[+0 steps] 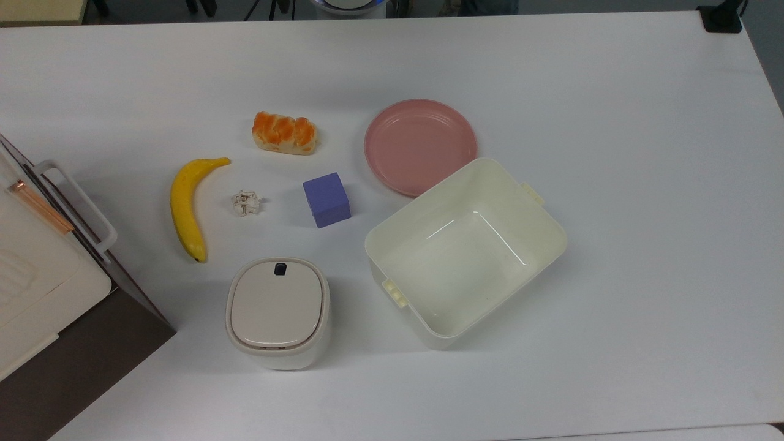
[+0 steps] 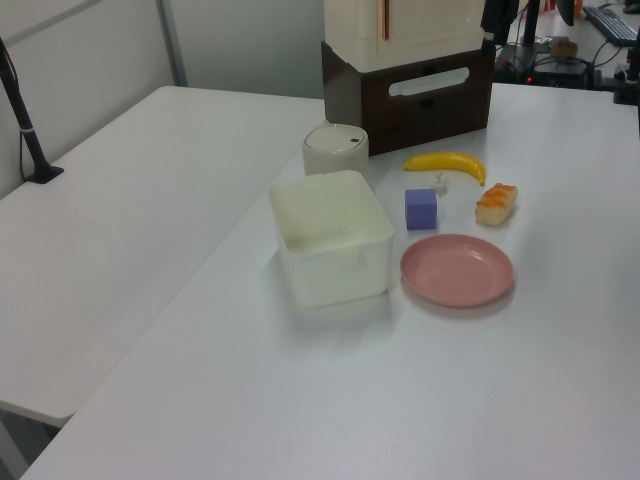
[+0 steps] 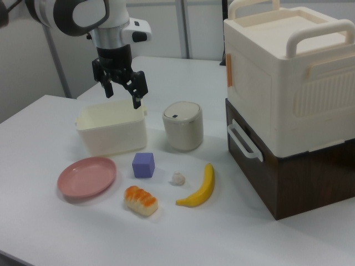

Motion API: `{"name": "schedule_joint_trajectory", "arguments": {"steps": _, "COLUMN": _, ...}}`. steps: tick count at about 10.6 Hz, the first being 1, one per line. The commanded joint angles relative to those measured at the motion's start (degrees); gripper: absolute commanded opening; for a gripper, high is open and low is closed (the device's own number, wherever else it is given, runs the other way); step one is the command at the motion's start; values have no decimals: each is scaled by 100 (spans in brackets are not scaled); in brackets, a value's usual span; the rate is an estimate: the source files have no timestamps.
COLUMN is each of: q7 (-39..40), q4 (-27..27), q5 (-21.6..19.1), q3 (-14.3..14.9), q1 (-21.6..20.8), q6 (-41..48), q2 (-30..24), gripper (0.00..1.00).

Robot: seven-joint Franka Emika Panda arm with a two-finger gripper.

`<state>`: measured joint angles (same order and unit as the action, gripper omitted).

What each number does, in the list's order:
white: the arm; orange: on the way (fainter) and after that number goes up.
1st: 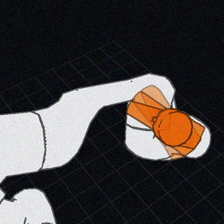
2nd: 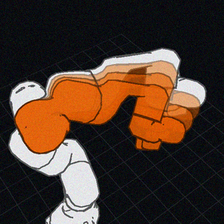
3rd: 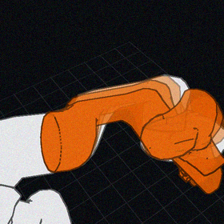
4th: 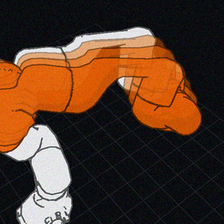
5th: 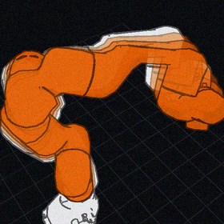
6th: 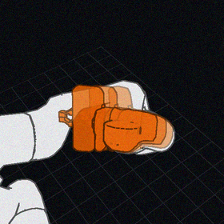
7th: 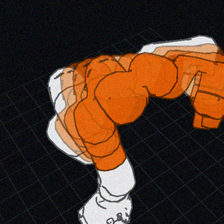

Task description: Open the trash can

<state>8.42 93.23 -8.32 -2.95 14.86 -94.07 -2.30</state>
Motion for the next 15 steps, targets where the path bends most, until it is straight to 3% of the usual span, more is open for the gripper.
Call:
{"name": "schedule_joint_trajectory", "arguments": {"steps": 1, "q7": -600, "q4": 37, "q5": 57, "q3": -21, "q1": -79, "q6": -223, "q2": 44, "gripper": 100}}
{"name": "schedule_joint_trajectory", "arguments": {"steps": 15, "q7": -333, "q4": 46, "q5": 278, "q3": 14, "q1": -44, "q6": -489, "q2": 28, "gripper": 100}}
